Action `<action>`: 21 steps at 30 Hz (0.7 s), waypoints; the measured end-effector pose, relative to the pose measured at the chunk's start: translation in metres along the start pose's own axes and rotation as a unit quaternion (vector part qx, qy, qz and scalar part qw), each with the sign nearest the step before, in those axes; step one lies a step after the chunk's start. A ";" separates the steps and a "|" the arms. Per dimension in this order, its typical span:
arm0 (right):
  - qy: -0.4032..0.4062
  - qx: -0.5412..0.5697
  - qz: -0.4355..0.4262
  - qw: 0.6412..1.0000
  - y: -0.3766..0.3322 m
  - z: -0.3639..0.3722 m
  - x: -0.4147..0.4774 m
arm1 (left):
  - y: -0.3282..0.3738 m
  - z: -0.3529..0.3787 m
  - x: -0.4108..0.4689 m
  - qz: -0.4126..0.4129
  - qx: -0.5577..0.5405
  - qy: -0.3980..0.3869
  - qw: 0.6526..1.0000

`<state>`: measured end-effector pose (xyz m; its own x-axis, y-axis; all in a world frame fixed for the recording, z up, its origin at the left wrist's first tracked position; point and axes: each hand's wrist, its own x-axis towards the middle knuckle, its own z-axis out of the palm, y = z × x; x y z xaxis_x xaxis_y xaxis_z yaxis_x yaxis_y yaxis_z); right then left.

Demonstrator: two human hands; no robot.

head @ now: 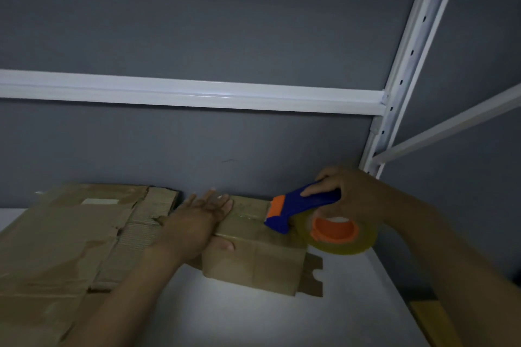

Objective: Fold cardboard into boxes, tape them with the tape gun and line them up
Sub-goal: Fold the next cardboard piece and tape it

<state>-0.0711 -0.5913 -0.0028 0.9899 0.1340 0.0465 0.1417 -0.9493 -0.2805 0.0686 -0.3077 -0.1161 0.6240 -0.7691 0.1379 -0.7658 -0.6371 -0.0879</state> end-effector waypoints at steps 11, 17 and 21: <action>0.027 -0.108 -0.007 0.994 -0.018 0.011 0.009 | 0.046 0.009 0.018 0.031 -0.008 0.002 0.999; 0.048 -0.007 0.026 0.998 -0.013 0.013 -0.003 | 0.025 0.021 0.025 0.052 -0.031 0.011 0.998; 0.061 0.030 0.034 0.997 -0.010 0.018 -0.015 | 0.014 0.018 0.026 0.083 -0.025 0.039 0.995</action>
<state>-0.0869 -0.5788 -0.0180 0.9896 0.0303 0.1408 0.0775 -0.9359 -0.3437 0.0773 -0.3378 -0.1316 0.4754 -0.8562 0.2025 -0.8654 -0.4965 -0.0678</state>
